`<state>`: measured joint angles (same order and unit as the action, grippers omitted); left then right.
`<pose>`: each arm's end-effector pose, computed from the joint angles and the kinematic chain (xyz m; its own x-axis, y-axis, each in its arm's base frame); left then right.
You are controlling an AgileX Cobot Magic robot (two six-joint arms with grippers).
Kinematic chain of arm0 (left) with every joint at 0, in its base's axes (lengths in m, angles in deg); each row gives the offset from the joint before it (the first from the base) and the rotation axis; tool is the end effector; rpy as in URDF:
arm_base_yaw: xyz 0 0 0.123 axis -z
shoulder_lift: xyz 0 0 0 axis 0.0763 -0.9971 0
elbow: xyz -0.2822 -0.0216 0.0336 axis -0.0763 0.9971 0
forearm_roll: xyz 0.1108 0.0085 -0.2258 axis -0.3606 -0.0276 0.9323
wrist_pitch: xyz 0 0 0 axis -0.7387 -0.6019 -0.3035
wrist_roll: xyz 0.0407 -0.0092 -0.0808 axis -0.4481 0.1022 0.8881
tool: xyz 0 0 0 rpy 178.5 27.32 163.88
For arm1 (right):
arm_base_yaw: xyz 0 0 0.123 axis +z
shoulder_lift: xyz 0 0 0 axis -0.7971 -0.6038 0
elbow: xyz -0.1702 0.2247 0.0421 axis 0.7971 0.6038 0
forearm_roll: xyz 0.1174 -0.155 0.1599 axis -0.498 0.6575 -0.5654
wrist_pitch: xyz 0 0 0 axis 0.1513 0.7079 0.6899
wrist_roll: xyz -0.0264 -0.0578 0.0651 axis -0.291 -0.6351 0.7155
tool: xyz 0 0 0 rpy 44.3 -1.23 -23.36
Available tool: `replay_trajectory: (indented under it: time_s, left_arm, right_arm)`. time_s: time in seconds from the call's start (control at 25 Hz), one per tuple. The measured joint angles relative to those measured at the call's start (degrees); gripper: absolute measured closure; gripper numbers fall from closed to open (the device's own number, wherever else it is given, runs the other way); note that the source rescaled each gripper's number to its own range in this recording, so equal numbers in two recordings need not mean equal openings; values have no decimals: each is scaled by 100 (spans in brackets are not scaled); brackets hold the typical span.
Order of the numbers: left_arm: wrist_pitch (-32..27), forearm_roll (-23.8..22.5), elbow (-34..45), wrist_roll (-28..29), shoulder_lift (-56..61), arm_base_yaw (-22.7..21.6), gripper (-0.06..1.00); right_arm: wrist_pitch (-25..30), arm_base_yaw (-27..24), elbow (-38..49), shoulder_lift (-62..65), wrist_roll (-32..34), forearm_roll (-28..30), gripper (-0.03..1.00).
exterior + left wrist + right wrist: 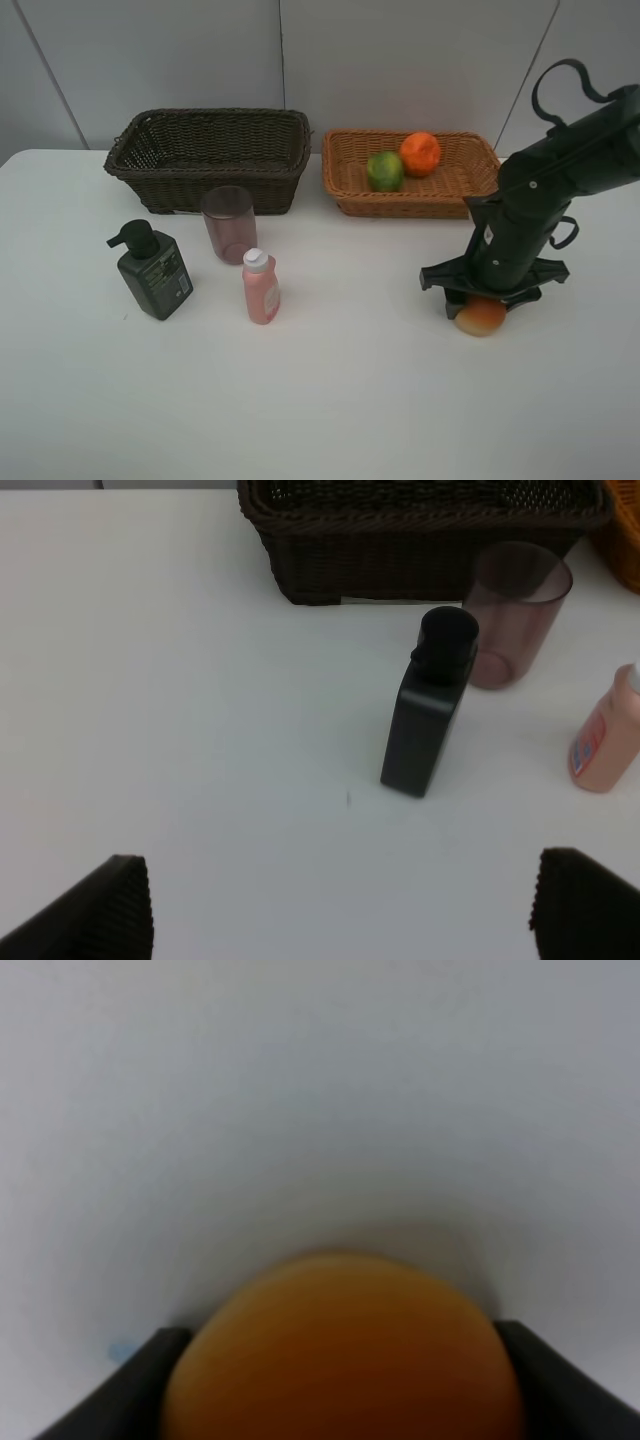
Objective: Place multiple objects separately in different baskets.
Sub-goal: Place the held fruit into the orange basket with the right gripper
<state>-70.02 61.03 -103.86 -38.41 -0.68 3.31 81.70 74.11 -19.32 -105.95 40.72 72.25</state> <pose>-0.0066 -0.0056 0.2794 -0.4432 -0.0421 -0.8954 0.0206 0.9982 -0.0572 0.2807 0.0945 0.1081 -0.9920 -0.0137 -0.1254 0.0006 0.9936 -0.1133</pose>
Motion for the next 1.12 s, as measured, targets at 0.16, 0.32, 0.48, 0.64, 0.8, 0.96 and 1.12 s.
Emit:
replay_trajectory:
  time_s: [0.16, 0.32, 0.48, 0.64, 0.8, 0.96, 1.12]
  left_arm:
    - [0, 0, 0, 0, 0, 0, -3]
    - [0, 0, 0, 0, 0, 0, -3]
    - [0, 0, 0, 0, 0, 0, -3]
    - [0, 0, 0, 0, 0, 0, -3]
    - [0, 0, 0, 0, 0, 0, -3]
    - [0, 0, 0, 0, 0, 0, -3]
    - [0, 0, 0, 0, 0, 0, -3]
  right_arm:
    - [792, 211, -566, 0, -99, 161, 96]
    - [1723, 408, -1477, -2, -652, 124, 96]
    - [2323, 408, -2470, -6, -1108, 140, 96]
    - [2444, 363, -3383, -144, -1338, 140, 96]
    - [2310, 172, -4061, -508, -1354, 275, 96]
    - [1852, -89, -4426, -909, -1354, 529, 96]
    - [1168, -420, -4456, -1212, -1354, 583, 96]
